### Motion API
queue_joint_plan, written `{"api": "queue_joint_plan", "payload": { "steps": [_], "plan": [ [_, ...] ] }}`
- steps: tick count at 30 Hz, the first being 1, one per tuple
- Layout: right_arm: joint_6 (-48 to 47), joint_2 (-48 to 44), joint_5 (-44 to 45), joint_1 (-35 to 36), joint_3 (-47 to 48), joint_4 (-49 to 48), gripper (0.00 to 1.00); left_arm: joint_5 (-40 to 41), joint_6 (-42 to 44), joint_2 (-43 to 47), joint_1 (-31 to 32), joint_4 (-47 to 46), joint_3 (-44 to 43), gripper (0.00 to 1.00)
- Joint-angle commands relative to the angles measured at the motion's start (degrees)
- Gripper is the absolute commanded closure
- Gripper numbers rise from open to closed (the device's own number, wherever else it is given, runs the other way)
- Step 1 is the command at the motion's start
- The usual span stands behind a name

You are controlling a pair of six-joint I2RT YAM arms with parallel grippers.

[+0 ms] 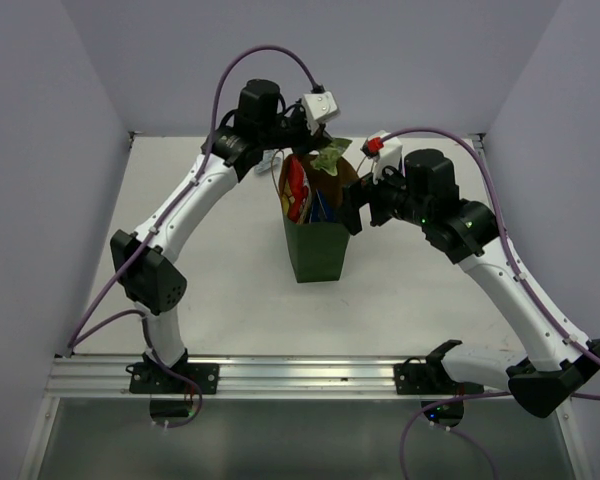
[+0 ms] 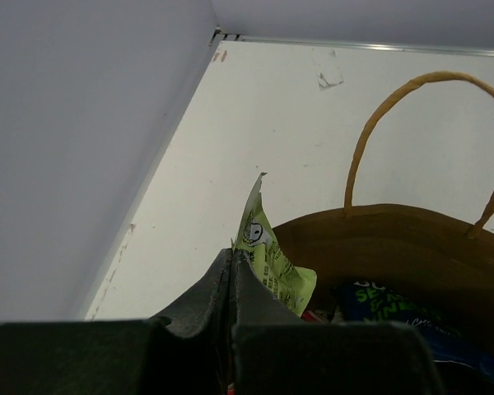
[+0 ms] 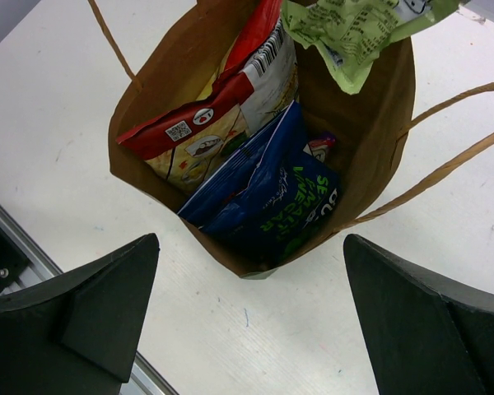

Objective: Place the snacks into the paper bag
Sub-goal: Place the snack in the paper bag.

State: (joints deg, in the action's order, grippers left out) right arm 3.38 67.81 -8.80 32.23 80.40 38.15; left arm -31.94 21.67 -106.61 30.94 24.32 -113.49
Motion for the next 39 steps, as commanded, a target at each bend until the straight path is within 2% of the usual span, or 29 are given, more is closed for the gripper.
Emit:
{"api": "queue_joint_plan", "payload": {
  "steps": [1,7,10,13,14,18,25,29,36,39],
  "plan": [
    [-0.48,-0.57,-1.40,-0.06,0.55,-1.24,0.01,-1.46,2.32,-1.23,0.44,1.61,0.11,1.00],
    [-0.39,-0.49,-1.22,-0.06,0.63,-1.06,0.01,-0.14,3.20,-2.90,0.44,2.58,-0.24,1.00],
    [-0.48,-0.49,-1.22,-0.06,0.72,-1.06,0.01,0.04,3.55,-3.52,0.44,3.46,-0.59,0.92],
    [-0.56,-0.49,-1.22,-0.06,0.63,-1.06,0.01,-0.40,3.55,-3.61,0.44,3.81,-0.77,0.80],
    [-0.39,-0.49,-1.22,0.03,0.55,-1.15,0.02,-0.57,3.55,-3.52,0.35,3.90,-0.94,0.73],
    [-0.39,-0.40,-1.22,0.03,0.55,-1.24,0.01,-1.01,3.11,-2.91,0.44,3.72,-1.29,0.60],
    [-0.30,-0.40,-1.57,-0.06,0.46,-1.50,0.01,-1.98,-0.75,-0.62,0.44,0.39,-1.29,0.39],
    [-0.30,-0.66,-1.57,0.03,0.20,-1.59,0.01,-0.75,-5.66,1.40,0.44,-2.86,-1.29,0.27],
    [-0.30,-1.19,-1.57,-0.06,-0.33,-1.68,0.01,6.62,-13.84,9.99,0.44,-13.31,3.88,0.13],
    [-0.39,-1.28,-1.22,-0.06,-0.60,-1.24,0.01,12.32,-16.13,14.56,0.44,-17.26,7.40,0.06]
  ]
}}
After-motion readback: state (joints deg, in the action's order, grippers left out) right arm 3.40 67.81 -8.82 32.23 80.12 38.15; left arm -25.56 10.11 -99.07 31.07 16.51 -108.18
